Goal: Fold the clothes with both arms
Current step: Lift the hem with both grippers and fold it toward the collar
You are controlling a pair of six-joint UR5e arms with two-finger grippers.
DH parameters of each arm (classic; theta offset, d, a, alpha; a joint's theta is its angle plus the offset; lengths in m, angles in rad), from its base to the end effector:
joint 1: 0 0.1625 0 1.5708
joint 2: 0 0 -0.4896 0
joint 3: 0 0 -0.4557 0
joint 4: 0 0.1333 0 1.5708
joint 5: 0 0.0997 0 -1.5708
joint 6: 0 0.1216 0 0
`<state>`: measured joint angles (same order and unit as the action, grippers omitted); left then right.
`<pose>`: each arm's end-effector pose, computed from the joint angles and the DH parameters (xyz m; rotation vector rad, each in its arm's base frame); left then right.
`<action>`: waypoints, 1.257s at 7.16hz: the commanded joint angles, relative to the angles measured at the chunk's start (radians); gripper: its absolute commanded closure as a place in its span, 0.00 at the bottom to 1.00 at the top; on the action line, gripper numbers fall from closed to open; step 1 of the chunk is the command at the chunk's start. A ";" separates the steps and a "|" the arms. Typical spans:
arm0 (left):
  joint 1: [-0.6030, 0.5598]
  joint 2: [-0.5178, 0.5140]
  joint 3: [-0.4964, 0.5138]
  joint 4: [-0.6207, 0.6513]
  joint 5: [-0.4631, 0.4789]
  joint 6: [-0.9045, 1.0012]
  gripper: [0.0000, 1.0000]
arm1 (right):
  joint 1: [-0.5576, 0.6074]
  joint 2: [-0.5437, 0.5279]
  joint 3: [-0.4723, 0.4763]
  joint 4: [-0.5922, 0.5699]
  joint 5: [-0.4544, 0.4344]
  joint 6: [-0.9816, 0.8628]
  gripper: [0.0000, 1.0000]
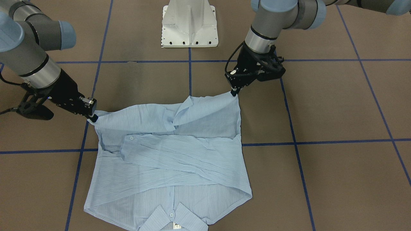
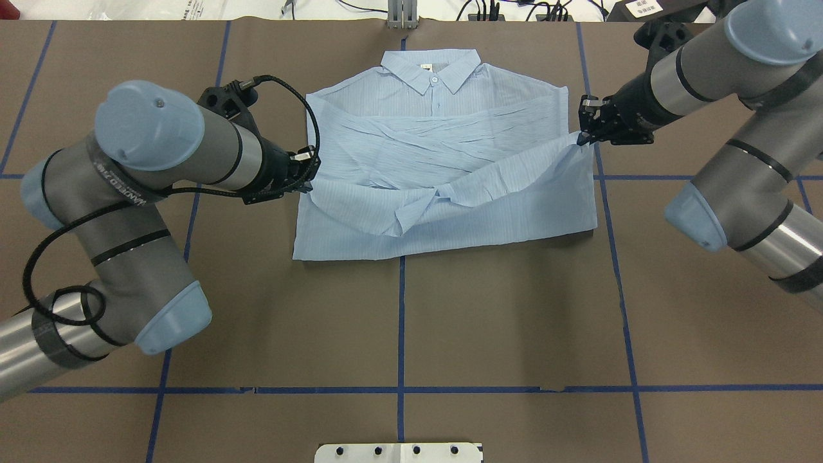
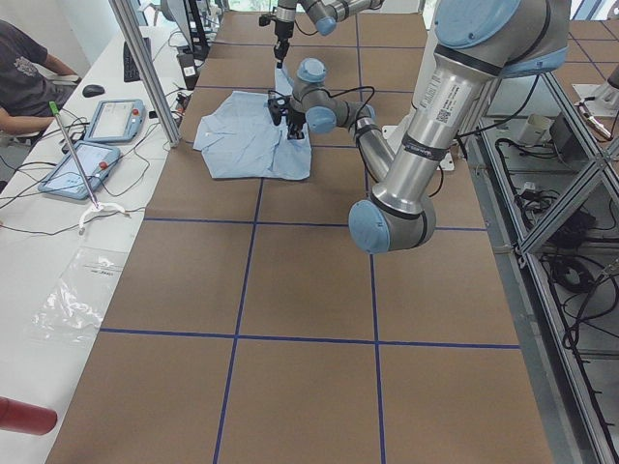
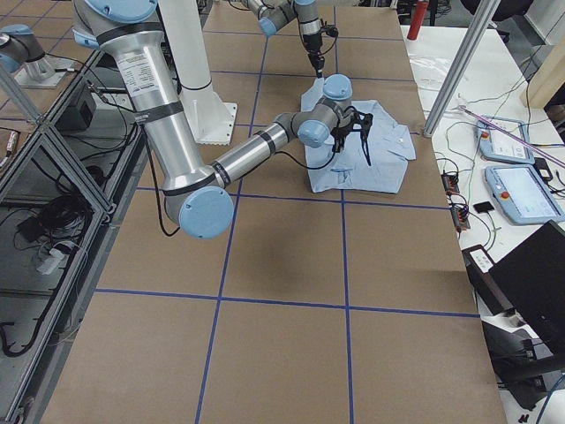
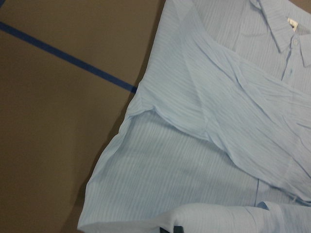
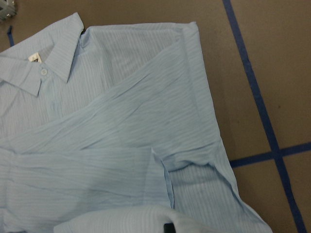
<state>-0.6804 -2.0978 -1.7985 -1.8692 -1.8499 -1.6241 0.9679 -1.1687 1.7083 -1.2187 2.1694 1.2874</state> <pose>0.5040 -0.5363 0.2447 0.0831 1.0854 -0.5141 -0.3568 -0.6325 0.3644 0.0540 -1.0299 0.3566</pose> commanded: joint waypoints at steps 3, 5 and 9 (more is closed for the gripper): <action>-0.096 -0.101 0.274 -0.191 0.000 0.015 1.00 | 0.068 0.141 -0.226 0.004 -0.010 -0.019 1.00; -0.100 -0.174 0.417 -0.279 0.001 0.010 1.00 | 0.068 0.208 -0.312 0.005 -0.013 -0.017 1.00; -0.145 -0.177 0.484 -0.321 0.001 0.013 1.00 | 0.072 0.294 -0.435 0.007 -0.019 -0.019 1.00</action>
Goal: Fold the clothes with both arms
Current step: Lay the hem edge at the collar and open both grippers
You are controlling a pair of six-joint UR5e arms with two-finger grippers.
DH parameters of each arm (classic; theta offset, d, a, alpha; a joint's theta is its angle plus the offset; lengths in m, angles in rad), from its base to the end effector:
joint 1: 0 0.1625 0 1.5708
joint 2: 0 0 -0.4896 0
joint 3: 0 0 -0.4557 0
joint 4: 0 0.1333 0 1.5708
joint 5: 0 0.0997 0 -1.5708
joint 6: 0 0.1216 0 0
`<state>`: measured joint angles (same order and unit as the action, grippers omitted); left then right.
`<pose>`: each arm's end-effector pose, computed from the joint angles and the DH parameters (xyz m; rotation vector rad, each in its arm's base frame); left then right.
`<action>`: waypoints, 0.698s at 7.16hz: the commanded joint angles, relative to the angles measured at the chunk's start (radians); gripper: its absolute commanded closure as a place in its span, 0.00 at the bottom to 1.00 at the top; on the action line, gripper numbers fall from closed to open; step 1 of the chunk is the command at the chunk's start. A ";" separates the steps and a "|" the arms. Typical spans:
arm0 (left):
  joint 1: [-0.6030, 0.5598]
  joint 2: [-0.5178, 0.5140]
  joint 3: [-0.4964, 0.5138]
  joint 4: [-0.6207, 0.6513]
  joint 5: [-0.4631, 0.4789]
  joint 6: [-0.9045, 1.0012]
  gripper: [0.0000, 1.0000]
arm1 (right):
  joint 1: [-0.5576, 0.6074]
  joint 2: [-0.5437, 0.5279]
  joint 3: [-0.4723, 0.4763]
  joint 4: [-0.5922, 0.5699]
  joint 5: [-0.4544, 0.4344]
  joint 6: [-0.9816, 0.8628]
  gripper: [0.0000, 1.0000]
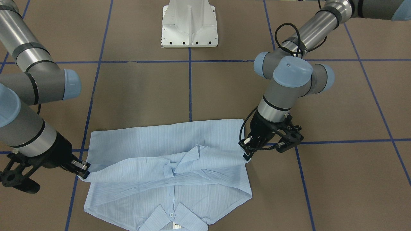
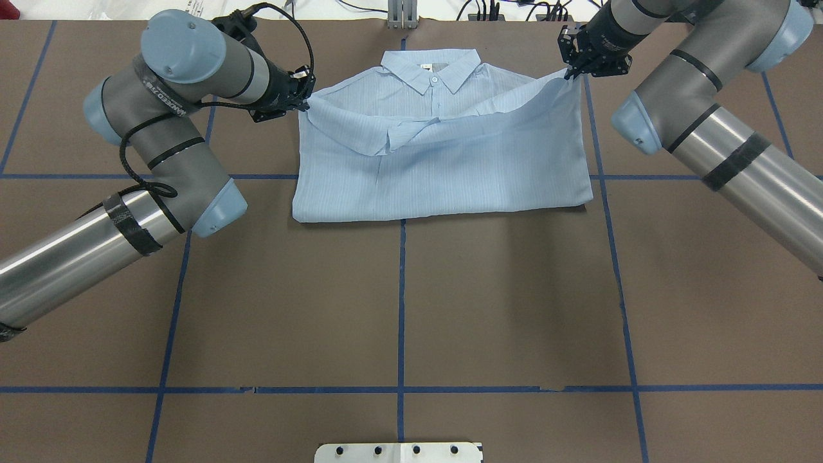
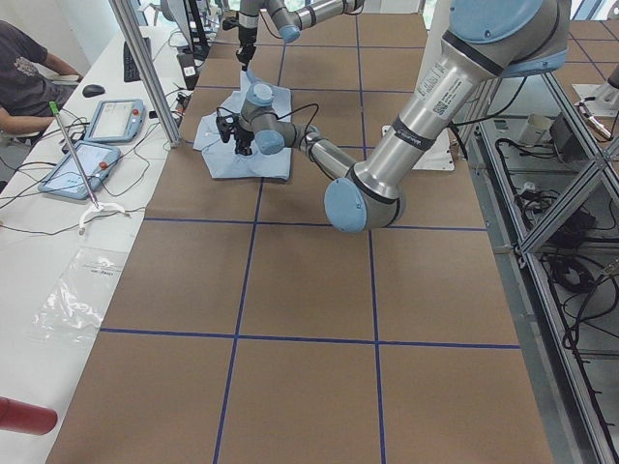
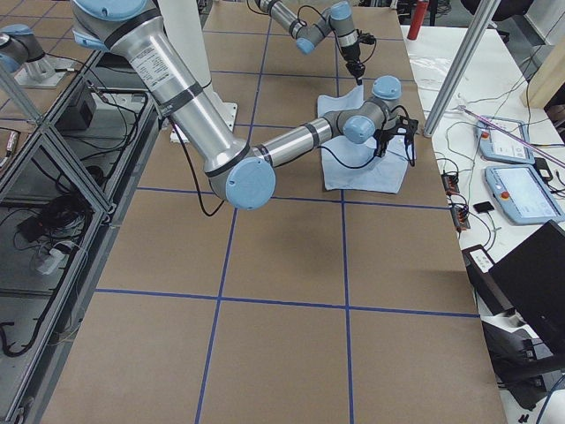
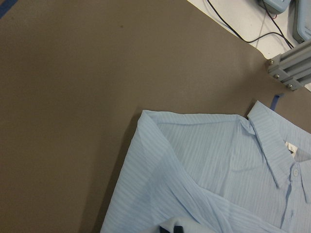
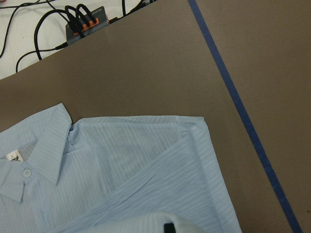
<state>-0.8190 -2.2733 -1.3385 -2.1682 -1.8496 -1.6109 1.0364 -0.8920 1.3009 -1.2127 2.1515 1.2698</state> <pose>0.5233 -0.7059 0.2987 0.1727 1.0955 -0.6227 -0.3847 -0.7808 0.3664 0.0292 -0.9333 0.4593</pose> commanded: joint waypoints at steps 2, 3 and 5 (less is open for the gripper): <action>-0.006 -0.049 0.097 -0.047 0.001 -0.004 1.00 | 0.013 0.022 -0.064 0.031 -0.001 -0.001 1.00; -0.006 -0.052 0.107 -0.047 0.003 -0.004 1.00 | 0.013 0.024 -0.119 0.095 -0.002 -0.001 1.00; -0.009 -0.052 0.108 -0.047 0.004 -0.004 1.00 | 0.010 0.062 -0.178 0.113 -0.019 -0.001 1.00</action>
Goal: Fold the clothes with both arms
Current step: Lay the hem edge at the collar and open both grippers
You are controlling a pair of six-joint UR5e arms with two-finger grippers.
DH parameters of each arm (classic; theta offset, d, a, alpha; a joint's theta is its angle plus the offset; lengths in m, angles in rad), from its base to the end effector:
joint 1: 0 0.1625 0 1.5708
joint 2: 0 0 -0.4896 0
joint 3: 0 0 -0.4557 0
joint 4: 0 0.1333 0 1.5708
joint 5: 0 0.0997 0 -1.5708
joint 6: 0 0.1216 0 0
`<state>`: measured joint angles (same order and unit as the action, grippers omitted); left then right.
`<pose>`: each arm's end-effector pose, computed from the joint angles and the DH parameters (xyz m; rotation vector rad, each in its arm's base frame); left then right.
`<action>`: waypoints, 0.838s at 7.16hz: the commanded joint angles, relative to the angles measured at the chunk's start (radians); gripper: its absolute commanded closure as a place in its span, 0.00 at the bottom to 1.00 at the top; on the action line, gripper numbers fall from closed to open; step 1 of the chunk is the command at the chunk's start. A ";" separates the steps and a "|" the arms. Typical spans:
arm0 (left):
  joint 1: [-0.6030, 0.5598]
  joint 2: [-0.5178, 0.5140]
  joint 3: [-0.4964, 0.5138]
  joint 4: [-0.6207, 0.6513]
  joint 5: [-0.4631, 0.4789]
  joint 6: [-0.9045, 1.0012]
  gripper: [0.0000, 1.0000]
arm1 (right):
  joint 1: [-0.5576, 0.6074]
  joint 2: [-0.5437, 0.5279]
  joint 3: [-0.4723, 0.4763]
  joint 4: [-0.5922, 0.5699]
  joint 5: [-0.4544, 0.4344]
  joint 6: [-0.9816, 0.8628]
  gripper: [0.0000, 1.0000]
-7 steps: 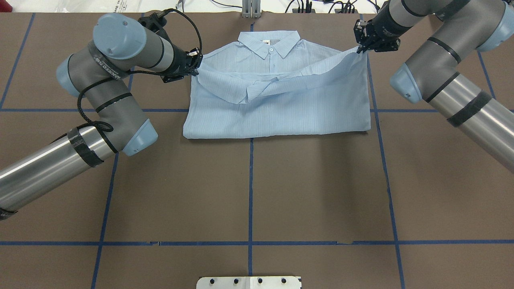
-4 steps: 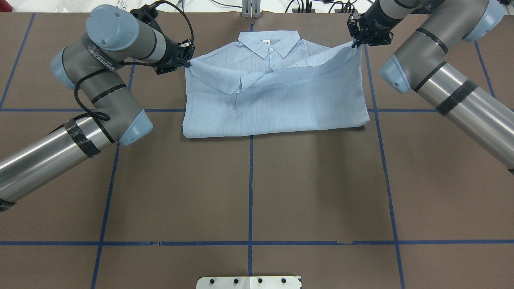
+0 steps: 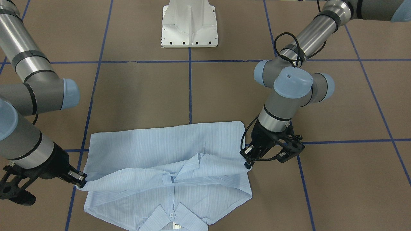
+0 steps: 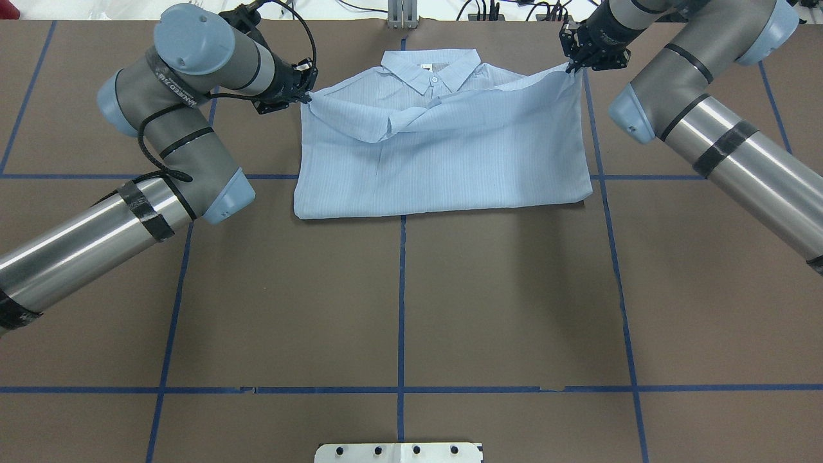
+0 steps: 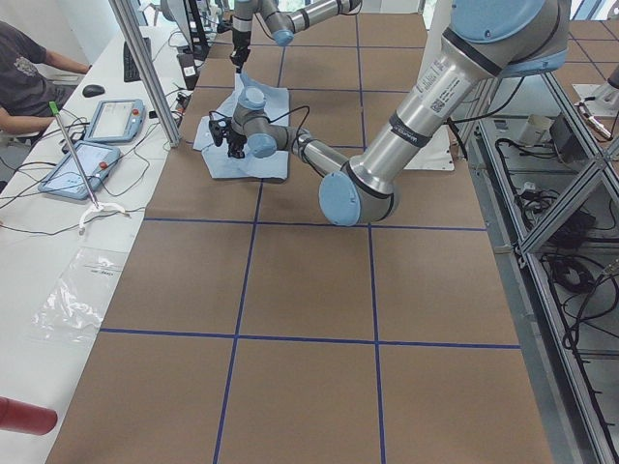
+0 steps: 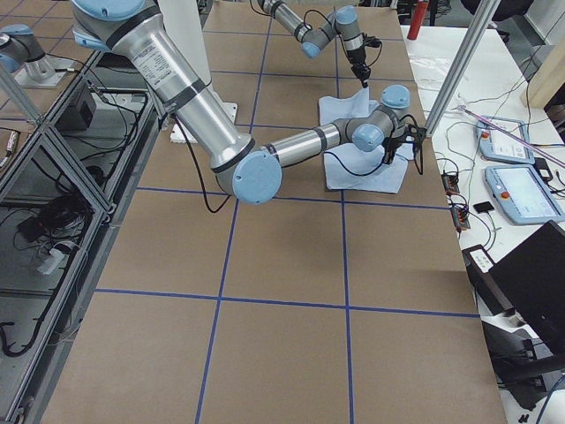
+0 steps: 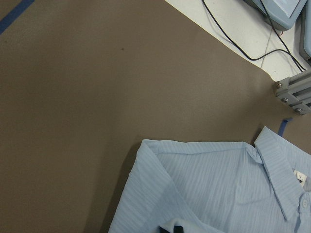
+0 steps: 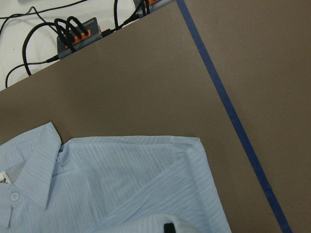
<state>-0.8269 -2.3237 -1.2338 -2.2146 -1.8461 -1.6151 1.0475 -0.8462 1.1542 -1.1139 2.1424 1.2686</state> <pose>0.5373 -0.7319 0.3059 0.1745 1.0879 -0.6378 -0.3920 -0.8146 0.3957 0.0408 -0.9273 0.4733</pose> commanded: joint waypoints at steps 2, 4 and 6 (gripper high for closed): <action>-0.005 -0.002 0.014 -0.002 0.004 -0.002 1.00 | -0.003 0.021 -0.040 0.014 -0.012 0.000 1.00; -0.005 -0.003 0.017 -0.028 0.004 -0.041 0.82 | -0.012 0.021 -0.041 0.014 -0.042 -0.002 0.79; -0.005 -0.002 0.019 -0.037 0.005 -0.046 0.00 | -0.049 0.019 -0.041 0.020 -0.120 -0.012 0.00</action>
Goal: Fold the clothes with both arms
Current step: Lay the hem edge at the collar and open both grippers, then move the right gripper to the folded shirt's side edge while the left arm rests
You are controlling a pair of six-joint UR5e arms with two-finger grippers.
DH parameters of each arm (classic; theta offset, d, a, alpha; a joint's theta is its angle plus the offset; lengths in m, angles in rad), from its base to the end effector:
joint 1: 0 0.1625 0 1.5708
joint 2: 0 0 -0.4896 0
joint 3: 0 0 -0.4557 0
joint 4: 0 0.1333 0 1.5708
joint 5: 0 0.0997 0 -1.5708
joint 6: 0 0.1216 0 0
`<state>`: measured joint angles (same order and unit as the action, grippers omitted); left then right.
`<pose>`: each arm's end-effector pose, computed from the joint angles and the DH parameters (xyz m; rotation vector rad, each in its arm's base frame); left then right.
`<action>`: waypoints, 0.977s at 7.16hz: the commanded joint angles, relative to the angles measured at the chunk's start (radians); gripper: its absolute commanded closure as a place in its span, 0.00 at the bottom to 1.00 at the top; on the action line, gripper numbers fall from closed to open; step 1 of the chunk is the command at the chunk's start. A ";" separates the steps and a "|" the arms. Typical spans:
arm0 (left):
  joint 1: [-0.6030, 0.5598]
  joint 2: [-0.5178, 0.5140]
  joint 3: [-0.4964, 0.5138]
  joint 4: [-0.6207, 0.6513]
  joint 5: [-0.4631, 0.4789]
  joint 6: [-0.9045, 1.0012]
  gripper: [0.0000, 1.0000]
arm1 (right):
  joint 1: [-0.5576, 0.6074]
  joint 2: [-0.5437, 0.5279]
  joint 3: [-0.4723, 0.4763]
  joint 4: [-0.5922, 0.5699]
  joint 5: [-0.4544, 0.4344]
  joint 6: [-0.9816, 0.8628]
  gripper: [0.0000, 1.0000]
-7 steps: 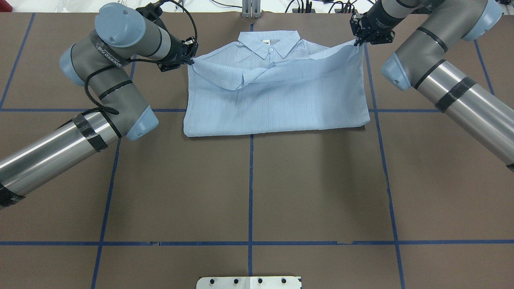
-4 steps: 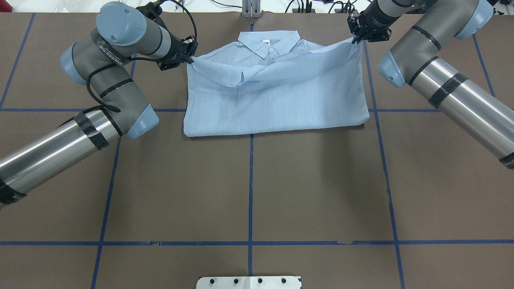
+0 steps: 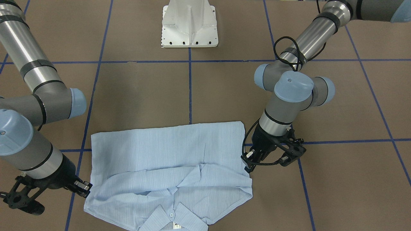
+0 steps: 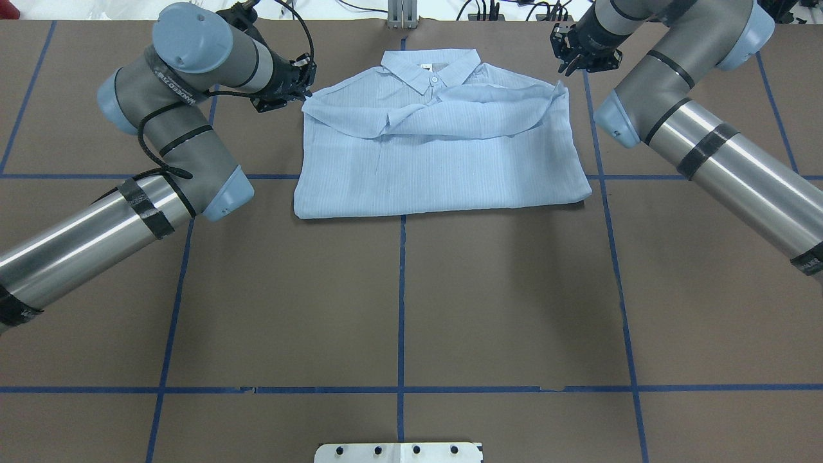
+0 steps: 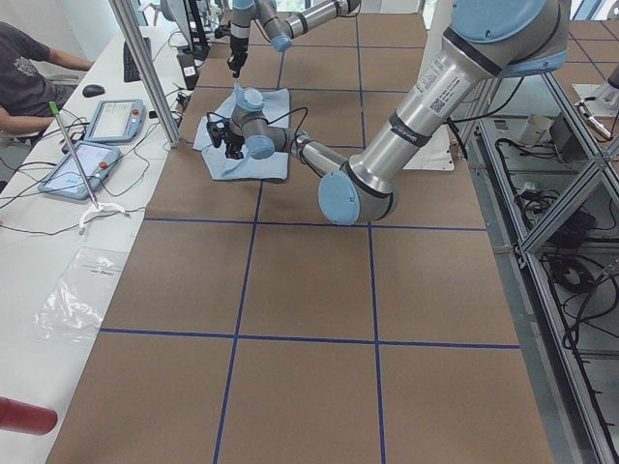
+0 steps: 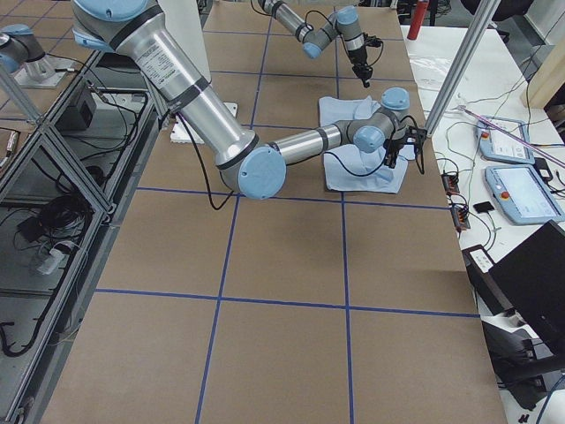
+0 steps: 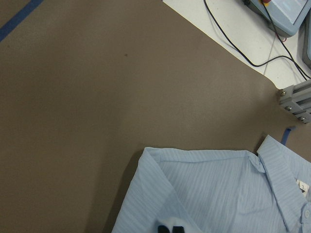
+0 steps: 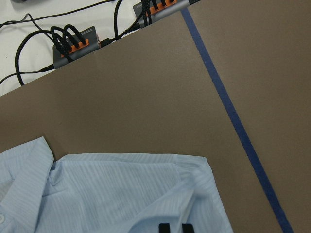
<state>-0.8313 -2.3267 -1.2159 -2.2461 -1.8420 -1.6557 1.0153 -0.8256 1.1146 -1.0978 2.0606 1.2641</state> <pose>0.5360 -0.7371 0.3087 0.1657 1.1077 -0.6753 -0.4179 -0.8176 0.4013 0.0914 -0.8827 0.4756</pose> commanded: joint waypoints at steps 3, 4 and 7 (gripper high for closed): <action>-0.015 0.003 -0.002 -0.001 0.001 0.001 0.00 | -0.023 -0.048 0.029 0.051 -0.037 -0.014 0.00; -0.014 0.001 -0.004 0.002 0.001 -0.006 0.00 | -0.067 -0.120 0.104 0.076 -0.037 -0.011 0.00; -0.014 0.001 -0.010 0.005 0.000 -0.007 0.00 | -0.150 -0.359 0.380 0.064 -0.031 0.003 0.00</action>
<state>-0.8452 -2.3258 -1.2229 -2.2417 -1.8421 -1.6614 0.8947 -1.0878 1.3949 -1.0322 2.0264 1.2637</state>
